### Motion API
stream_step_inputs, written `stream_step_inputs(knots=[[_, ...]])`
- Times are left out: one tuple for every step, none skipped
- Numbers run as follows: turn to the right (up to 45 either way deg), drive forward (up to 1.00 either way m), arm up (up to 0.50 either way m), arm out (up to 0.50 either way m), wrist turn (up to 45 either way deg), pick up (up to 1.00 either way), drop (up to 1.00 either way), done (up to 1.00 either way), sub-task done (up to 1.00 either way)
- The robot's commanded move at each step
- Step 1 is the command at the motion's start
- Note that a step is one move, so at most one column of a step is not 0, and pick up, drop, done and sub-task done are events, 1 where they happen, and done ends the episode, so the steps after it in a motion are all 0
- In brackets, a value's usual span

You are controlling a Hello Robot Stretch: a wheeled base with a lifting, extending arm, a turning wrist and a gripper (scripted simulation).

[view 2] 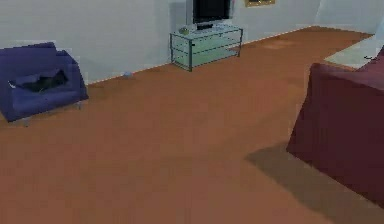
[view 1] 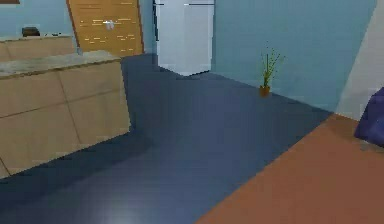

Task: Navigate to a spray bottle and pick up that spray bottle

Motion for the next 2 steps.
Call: stream_step_inputs(knots=[[0.0, 1.0, 0.0, 0.0, 0.0, 0.0, 0.0, 0.0, 0.0], [-3.0, 0.0, 0.0, 0.0, 0.0, 0.0, 0.0, 0.0, 0.0]])
